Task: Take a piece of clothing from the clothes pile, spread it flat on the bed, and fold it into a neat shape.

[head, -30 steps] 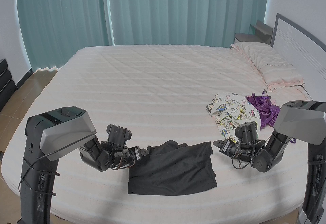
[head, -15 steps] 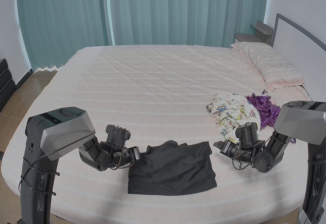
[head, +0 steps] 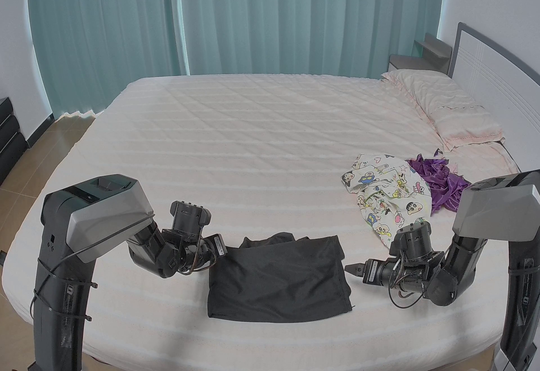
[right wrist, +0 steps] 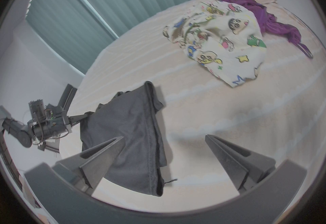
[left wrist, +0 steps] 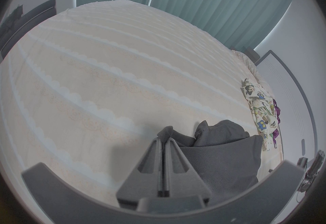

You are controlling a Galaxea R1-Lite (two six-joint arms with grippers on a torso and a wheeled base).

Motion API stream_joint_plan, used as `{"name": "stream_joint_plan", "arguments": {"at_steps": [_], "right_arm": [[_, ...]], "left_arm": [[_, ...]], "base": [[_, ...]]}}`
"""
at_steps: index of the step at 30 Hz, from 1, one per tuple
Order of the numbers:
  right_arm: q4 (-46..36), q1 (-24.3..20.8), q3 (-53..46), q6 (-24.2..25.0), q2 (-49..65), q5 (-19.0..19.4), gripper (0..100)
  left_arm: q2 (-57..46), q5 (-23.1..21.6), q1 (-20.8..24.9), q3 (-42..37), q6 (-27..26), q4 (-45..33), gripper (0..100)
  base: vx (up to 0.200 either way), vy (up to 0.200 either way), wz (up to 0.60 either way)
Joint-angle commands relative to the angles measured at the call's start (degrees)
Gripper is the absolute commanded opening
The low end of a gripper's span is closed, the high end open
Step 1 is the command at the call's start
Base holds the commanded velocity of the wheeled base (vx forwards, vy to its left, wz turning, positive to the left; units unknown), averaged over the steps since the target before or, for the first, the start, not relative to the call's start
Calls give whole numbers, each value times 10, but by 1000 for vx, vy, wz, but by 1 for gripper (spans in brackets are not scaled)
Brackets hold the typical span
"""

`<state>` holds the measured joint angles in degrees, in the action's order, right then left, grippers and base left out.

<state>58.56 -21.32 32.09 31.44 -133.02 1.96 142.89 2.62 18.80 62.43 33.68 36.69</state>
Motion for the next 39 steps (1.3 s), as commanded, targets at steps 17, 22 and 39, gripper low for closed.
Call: {"name": "stream_joint_plan", "arguments": {"at_steps": [17,22,39], "right_arm": [[117,-42,-53,-103,-97,36,100],[120,-44,-59,-107,-97,45,0],[132,-47,-108,-125,-88,44,0]], "left_arm": [[0,3,0,0,4,0,0],[0,3,1,0,4,0,0],[1,8,-1,-2,11,0,0]], "base": [[0,0,0],[0,0,0],[0,0,0]]}}
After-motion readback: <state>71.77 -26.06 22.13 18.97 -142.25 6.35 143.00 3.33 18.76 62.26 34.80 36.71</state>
